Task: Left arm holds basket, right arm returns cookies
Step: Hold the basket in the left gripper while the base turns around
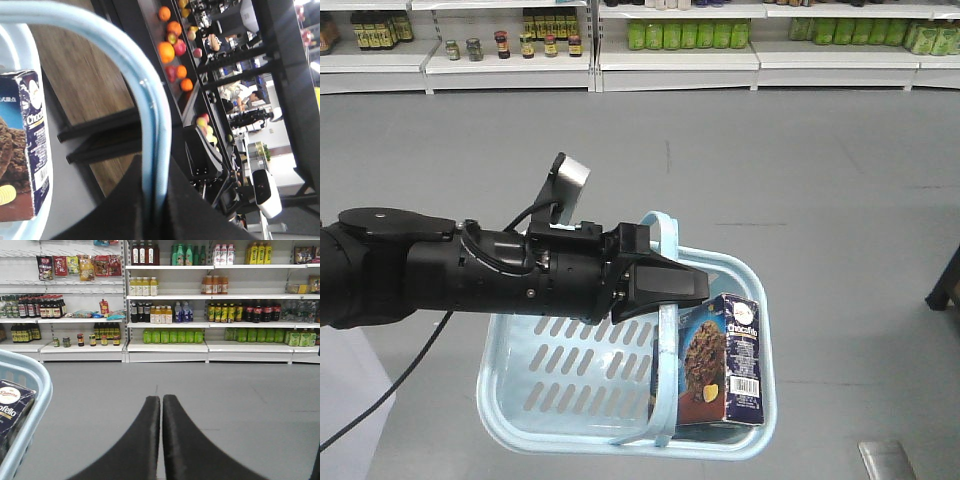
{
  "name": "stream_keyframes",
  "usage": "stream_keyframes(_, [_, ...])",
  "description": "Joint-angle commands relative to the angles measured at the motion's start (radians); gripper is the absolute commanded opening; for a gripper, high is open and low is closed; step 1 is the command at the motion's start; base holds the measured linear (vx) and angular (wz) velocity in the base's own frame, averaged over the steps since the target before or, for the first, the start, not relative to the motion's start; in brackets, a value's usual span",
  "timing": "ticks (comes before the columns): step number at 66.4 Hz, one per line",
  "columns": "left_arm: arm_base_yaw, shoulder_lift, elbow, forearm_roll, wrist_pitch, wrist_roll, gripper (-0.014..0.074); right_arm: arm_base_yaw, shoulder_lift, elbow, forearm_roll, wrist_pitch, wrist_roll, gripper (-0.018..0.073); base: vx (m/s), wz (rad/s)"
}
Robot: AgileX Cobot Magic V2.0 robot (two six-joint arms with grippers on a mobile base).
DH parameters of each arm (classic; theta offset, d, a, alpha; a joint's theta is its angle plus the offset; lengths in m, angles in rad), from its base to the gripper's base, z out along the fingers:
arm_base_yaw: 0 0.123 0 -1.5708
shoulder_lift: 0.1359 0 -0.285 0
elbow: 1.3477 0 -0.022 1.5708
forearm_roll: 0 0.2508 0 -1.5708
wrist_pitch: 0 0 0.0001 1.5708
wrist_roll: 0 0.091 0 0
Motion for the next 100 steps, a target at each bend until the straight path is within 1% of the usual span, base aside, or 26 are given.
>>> stream_keyframes(1, [-0.003,-0.045,-0.037,-0.112,0.054,0.009,-0.0006,-0.003,-0.011,0.003,-0.007,-0.071,-0.008,-0.0003,0.65,0.06])
stream_keyframes(100, [-0.003,-0.045,-0.037,-0.112,0.053,0.009,-0.0006,-0.003,-0.011,0.003,-0.007,-0.071,-0.008,-0.0003,0.62,0.03])
